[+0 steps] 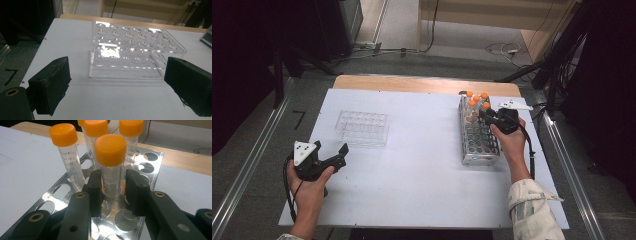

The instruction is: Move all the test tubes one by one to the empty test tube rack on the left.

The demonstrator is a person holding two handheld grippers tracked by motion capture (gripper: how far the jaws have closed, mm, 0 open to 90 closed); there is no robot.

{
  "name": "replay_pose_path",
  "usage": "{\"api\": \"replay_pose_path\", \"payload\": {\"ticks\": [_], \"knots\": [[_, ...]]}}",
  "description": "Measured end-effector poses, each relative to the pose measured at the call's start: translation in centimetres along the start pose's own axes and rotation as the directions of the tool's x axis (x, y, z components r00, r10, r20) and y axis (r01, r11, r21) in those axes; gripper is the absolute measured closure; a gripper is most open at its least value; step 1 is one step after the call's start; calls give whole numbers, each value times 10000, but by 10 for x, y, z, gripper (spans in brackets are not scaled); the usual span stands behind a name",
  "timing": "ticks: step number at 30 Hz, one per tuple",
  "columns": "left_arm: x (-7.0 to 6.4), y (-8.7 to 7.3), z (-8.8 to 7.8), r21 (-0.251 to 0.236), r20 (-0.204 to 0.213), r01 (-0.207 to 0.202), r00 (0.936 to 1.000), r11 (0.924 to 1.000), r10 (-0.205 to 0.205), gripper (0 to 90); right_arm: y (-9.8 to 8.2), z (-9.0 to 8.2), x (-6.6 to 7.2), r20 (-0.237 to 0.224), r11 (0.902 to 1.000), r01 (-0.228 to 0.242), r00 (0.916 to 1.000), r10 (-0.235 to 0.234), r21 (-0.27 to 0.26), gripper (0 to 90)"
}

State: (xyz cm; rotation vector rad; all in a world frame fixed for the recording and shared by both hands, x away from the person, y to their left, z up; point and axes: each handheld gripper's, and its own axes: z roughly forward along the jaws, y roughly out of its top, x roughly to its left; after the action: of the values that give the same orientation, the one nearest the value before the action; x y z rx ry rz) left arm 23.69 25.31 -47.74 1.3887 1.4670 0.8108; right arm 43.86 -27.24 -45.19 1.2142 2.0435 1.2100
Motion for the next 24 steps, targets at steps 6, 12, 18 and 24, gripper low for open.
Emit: {"api": "replay_pose_path", "payload": {"ticks": [6, 12, 18, 24], "knots": [[0, 0, 0, 37, -13, -17, 10000, 10000, 17, 71, 0, 1, 1, -14, 9998, 188, 9998, -188, -52, 705], [0, 0, 0, 41, -3, -27, 10000, 10000, 27, 72, 1, 0, 0, 19, 9998, 110, 9999, -110, -159, 713], [0, 0, 0, 29, 10, -23, 10000, 10000, 23, 72, 7, -5, 0, 1, 9996, 103, 9999, -103, -267, 714], [0, 0, 0, 34, 15, -21, 10000, 10000, 21, 72, 19, -13, 1, 35, 9986, 205, 9998, -204, -487, 714]]}}
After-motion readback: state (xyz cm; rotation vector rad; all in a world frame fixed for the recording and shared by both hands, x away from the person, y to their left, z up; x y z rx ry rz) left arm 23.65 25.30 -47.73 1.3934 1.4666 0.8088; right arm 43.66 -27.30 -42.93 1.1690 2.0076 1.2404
